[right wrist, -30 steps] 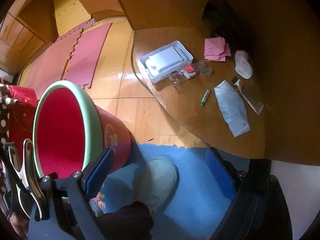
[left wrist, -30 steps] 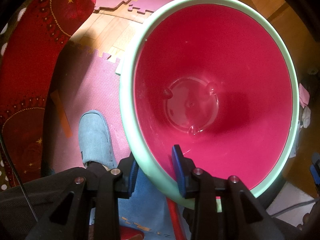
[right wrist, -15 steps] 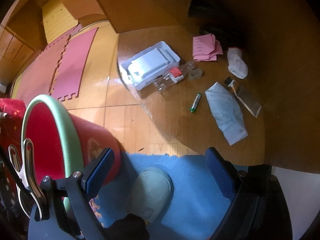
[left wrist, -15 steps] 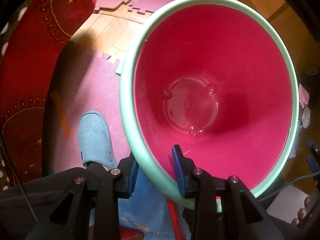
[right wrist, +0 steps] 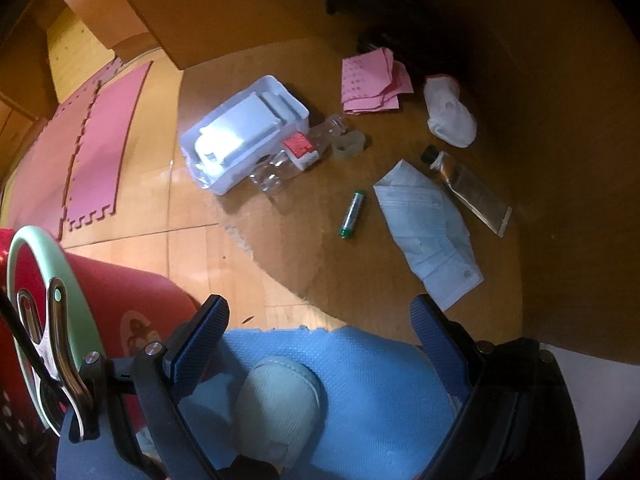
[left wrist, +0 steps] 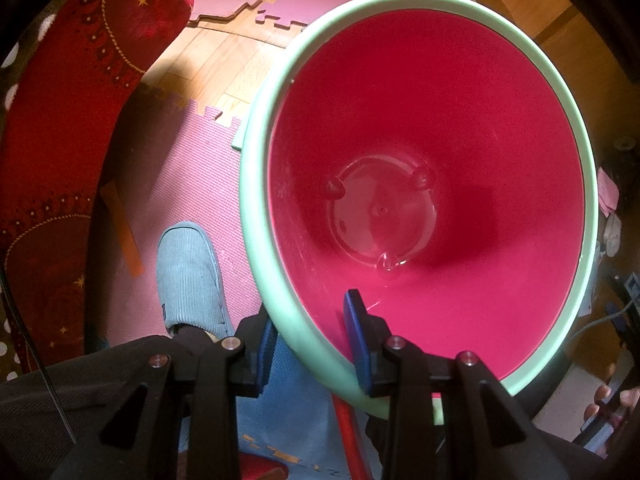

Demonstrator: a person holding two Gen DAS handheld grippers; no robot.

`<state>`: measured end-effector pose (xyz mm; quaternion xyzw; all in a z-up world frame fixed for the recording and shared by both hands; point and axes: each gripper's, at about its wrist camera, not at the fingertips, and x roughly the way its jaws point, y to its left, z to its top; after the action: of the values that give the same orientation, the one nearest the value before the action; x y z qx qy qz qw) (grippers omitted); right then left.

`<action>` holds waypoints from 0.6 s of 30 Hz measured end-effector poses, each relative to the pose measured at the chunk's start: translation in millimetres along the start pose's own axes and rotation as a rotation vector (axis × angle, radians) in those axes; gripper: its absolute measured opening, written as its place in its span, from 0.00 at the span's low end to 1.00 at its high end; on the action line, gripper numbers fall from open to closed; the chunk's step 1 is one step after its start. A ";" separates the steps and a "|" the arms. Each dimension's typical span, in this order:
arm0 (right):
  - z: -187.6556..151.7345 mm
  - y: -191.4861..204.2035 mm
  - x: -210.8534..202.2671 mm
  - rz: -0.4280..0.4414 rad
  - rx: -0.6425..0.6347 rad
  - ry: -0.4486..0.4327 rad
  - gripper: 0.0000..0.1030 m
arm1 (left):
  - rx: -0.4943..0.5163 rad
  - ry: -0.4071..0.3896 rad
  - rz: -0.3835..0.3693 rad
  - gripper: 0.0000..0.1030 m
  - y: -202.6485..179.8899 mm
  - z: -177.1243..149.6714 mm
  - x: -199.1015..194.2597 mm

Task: Collect trash
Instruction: 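Move the right tool toward the trash on the wooden shelf while the left tool holds the bucket rim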

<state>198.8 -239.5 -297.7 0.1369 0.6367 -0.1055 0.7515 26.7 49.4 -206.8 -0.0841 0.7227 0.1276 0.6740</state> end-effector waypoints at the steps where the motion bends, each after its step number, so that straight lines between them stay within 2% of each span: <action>1: 0.7 -0.9 1.9 -0.001 0.005 0.002 0.92 | 0.000 0.000 0.000 0.33 0.1 -0.1 0.0; 18: 22.6 -19.1 41.7 -0.022 0.123 0.072 0.92 | 0.001 -0.002 -0.001 0.33 0.5 -0.1 -0.1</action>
<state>220.3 -264.5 -336.8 0.1797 0.6571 -0.1476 0.7171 26.5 49.8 -206.7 -0.0840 0.7221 0.1273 0.6748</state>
